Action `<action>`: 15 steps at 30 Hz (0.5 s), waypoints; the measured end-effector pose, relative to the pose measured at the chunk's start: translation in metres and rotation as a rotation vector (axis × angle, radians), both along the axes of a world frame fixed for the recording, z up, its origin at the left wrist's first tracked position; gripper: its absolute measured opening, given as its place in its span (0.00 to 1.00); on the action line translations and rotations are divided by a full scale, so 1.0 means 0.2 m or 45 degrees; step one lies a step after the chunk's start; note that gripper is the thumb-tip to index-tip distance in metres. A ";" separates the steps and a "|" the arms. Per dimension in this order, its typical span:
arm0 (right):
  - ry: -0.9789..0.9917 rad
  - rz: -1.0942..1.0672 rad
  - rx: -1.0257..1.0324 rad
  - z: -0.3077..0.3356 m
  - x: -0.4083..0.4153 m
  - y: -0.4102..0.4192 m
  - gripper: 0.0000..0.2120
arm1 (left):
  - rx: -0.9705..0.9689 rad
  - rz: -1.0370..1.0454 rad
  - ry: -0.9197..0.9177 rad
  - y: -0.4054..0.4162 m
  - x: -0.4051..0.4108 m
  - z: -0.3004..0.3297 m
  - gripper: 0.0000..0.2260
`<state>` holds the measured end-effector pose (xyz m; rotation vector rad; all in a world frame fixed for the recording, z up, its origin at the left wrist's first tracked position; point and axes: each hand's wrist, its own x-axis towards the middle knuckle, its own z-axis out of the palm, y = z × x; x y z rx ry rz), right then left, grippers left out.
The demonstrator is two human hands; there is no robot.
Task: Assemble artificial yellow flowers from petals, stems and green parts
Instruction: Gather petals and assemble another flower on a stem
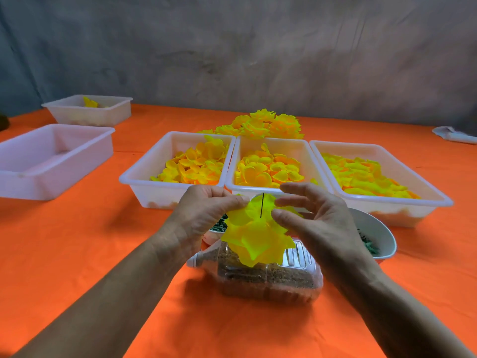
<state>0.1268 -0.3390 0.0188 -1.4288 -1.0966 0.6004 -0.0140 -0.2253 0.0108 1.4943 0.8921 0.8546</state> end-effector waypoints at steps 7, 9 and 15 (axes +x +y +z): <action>-0.089 0.008 -0.059 -0.01 -0.01 0.03 0.14 | -0.028 -0.101 0.082 -0.04 -0.01 0.03 0.26; -0.095 0.016 -0.070 -0.01 -0.01 0.03 0.13 | -0.027 -0.070 0.106 -0.04 -0.01 0.03 0.23; -0.123 -0.010 -0.063 -0.03 0.00 0.04 0.07 | -0.021 -0.036 0.143 -0.04 0.02 0.02 0.12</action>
